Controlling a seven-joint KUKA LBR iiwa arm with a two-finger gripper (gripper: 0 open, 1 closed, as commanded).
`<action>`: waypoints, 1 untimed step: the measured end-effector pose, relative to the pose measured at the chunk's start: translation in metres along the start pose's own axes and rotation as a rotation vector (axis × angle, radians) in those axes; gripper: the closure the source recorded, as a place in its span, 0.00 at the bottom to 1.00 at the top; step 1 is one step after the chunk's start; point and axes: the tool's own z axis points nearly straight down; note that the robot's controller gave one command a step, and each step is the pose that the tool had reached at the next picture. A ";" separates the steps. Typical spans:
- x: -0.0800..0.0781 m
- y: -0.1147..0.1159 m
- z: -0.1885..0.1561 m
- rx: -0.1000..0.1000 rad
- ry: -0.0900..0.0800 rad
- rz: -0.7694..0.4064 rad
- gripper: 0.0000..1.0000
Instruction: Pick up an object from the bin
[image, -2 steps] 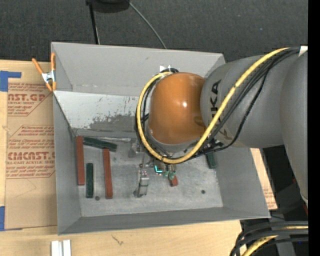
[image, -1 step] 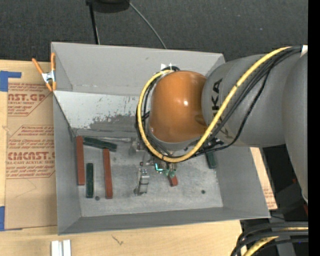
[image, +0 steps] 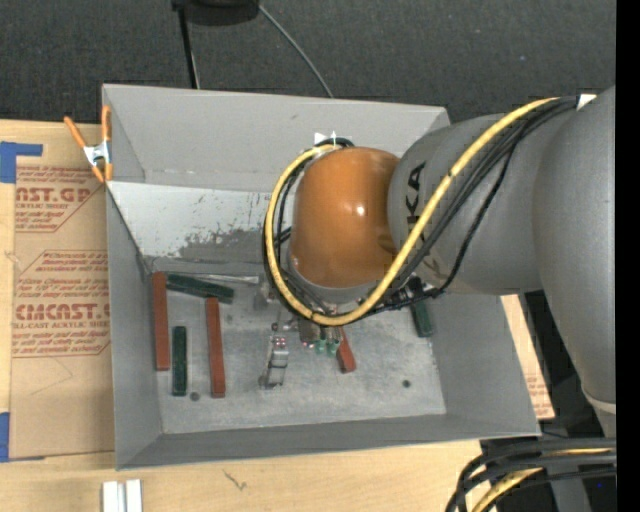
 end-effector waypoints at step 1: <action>0.013 0.027 0.022 0.004 0.009 0.072 0.00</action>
Offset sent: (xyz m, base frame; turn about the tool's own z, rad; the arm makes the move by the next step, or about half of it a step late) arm 0.0172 0.0433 -0.0829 0.1029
